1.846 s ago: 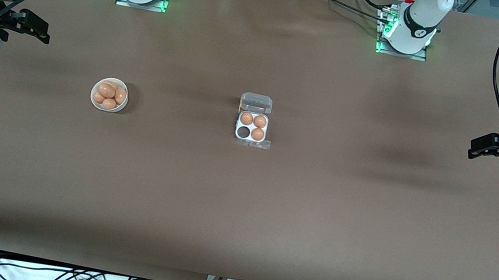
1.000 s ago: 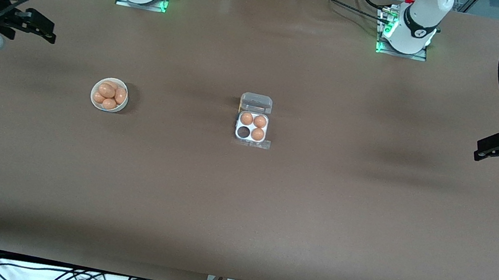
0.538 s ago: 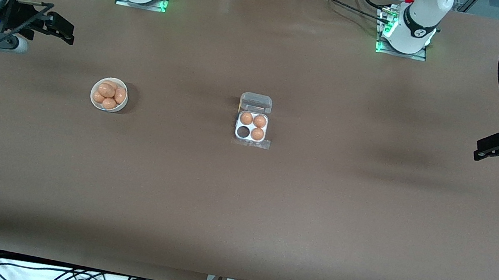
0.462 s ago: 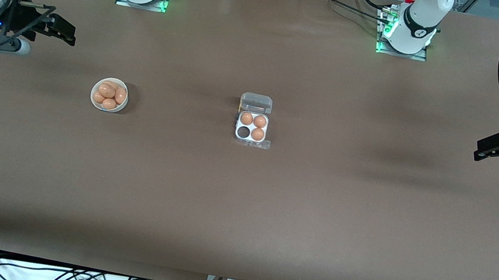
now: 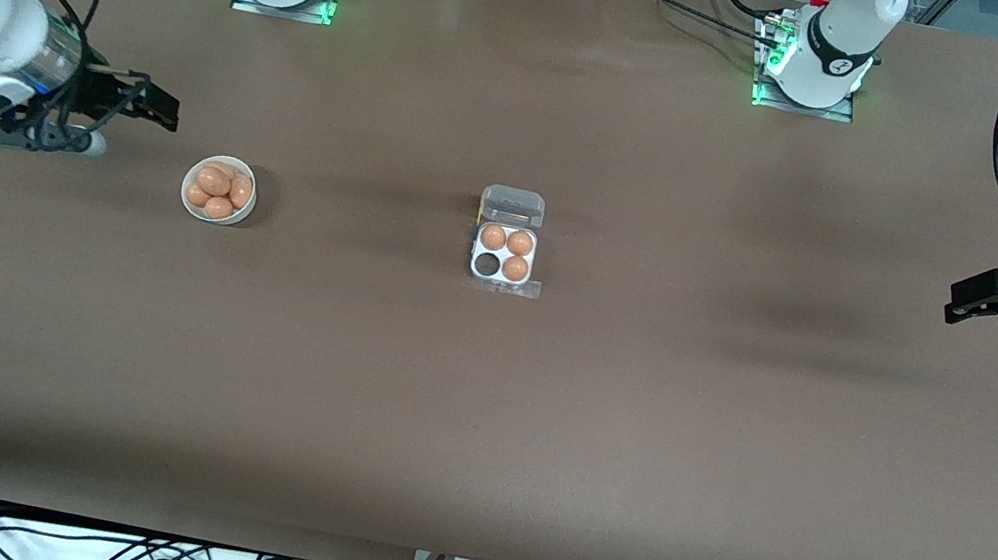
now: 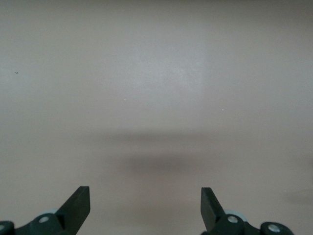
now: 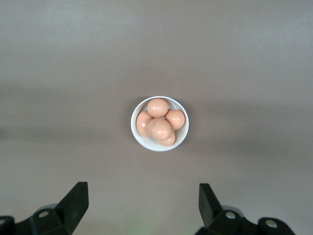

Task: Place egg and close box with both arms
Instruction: 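Move the right gripper over the white bowl of eggs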

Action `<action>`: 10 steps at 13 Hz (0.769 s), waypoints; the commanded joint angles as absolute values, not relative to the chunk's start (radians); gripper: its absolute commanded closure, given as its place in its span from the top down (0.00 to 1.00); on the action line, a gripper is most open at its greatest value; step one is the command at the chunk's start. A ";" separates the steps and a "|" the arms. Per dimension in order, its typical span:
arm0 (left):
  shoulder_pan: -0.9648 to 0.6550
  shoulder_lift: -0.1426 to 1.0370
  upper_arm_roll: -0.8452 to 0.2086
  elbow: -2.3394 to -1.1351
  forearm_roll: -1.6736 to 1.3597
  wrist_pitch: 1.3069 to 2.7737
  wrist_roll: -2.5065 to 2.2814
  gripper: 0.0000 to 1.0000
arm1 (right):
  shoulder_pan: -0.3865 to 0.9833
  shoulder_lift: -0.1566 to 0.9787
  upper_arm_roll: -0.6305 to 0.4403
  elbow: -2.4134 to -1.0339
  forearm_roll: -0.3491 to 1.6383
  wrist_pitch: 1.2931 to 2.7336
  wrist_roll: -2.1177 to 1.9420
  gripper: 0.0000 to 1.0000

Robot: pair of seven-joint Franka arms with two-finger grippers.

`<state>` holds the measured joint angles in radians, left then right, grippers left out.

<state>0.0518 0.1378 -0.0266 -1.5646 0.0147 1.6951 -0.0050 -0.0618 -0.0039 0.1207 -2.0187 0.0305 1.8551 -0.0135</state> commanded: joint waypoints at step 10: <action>0.057 0.147 -0.028 -1.539 -0.012 1.680 0.021 1.00 | -0.064 0.127 0.109 -2.330 0.043 2.362 -0.078 1.00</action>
